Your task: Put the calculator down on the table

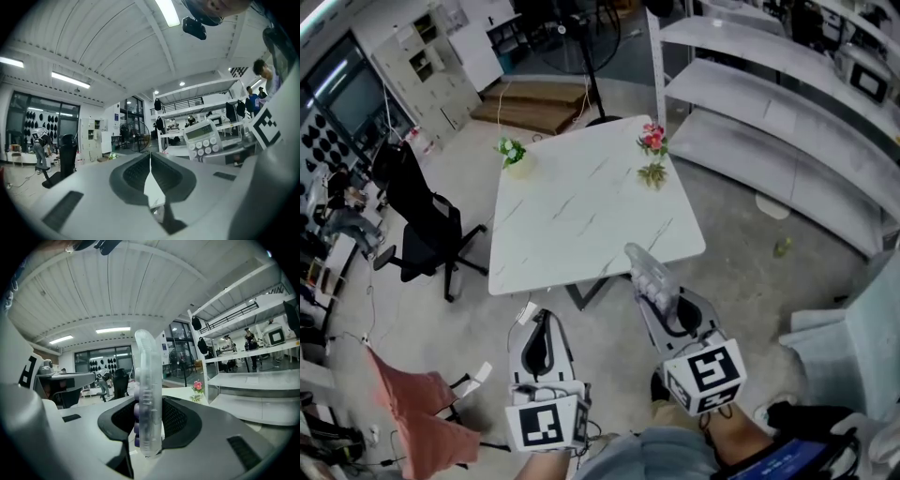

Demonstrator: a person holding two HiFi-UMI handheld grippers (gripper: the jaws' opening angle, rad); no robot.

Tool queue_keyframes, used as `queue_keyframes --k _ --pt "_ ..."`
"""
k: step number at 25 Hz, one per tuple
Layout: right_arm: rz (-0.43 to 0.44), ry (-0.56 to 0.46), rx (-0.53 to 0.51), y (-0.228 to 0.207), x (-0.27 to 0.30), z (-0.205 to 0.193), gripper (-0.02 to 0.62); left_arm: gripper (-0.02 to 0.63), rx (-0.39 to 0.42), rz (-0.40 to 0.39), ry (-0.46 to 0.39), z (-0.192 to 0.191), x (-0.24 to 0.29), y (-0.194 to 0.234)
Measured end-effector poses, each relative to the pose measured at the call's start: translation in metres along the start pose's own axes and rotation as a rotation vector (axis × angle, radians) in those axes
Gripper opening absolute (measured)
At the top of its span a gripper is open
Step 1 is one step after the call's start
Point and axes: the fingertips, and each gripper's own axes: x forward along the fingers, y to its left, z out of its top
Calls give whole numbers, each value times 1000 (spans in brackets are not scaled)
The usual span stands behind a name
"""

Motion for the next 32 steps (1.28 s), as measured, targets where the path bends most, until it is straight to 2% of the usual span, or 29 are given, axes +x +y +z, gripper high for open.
queue_keyframes --k 5,12,19,24,32 --pt "14 -19 -10 -16 27 15 147 14 16 19 -23 14 31 4" --pt "40 0 -27 -17 72 22 147 14 -11 40 -19 -1 57 32" --pt "30 46 -62 -16 144 20 147 14 -57 94 -25 -18 117 98" --pt "20 64 -54 -6 222 27 147 14 -60 68 -45 -20 177 155" --pt "11 29 -79 19 322 68 147 14 -67 27 -80 -3 250 232"
